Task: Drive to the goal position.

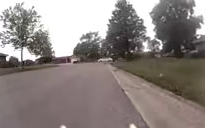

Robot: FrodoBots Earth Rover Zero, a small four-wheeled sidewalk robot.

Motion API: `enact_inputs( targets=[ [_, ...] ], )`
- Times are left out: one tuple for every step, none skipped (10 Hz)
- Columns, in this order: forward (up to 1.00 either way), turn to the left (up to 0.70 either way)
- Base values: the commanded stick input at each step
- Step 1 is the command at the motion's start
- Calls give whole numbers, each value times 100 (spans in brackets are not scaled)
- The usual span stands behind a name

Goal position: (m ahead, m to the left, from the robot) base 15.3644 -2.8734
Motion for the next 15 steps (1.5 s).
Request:
enact_inputs(
  targets=[
    [100,-1],
    [100,-17],
    [100,-31],
    [100,0],
    [100,0],
    [100,0],
    [100,0],
    [100,0],
    [100,0],
    [100,0],
    [100,0],
    [100,-12],
    [100,-32],
    [100,-28],
    [100,-2]
  ],
)
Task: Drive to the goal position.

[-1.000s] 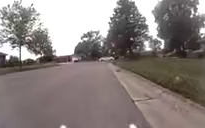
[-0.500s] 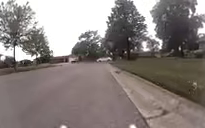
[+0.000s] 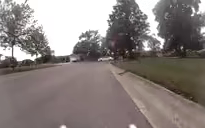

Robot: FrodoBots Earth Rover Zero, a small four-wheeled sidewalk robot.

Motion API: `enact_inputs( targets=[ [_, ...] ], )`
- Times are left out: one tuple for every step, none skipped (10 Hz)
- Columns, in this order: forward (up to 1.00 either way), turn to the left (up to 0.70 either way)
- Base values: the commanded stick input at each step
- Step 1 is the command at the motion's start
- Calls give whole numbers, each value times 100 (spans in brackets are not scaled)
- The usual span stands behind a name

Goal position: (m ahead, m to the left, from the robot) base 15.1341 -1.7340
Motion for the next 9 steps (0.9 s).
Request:
enact_inputs(
  targets=[
    [100,0],
    [100,0],
    [100,0],
    [100,-1],
    [100,-2],
    [100,-18],
    [100,-35],
    [100,-40],
    [100,-32]
  ],
)
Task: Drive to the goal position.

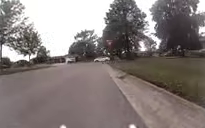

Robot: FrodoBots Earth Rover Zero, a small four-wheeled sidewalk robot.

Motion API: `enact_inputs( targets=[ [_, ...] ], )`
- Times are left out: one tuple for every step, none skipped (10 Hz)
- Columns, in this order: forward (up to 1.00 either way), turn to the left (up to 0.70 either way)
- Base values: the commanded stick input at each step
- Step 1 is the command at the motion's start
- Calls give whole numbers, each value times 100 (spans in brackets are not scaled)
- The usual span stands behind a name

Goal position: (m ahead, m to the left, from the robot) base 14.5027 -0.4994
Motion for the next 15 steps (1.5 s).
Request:
enact_inputs(
  targets=[
    [100,-13],
    [100,0],
    [100,0],
    [100,0],
    [100,0],
    [100,0],
    [100,3],
    [100,3],
    [100,3],
    [100,3],
    [100,3],
    [100,13],
    [100,38],
    [100,40],
    [100,32]
  ],
)
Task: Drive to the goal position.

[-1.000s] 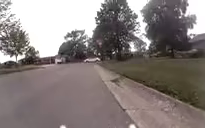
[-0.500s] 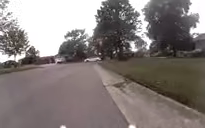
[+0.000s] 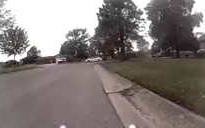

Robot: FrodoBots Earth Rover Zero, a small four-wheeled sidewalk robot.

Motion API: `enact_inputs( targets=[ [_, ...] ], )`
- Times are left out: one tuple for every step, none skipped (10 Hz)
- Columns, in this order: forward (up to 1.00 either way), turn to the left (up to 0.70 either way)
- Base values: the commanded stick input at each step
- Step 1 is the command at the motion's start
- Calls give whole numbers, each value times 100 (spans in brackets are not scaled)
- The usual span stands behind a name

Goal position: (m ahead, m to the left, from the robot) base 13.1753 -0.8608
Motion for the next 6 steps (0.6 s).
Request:
enact_inputs(
  targets=[
    [100,12],
    [100,0],
    [100,0],
    [100,0],
    [100,0],
    [100,0]
  ],
)
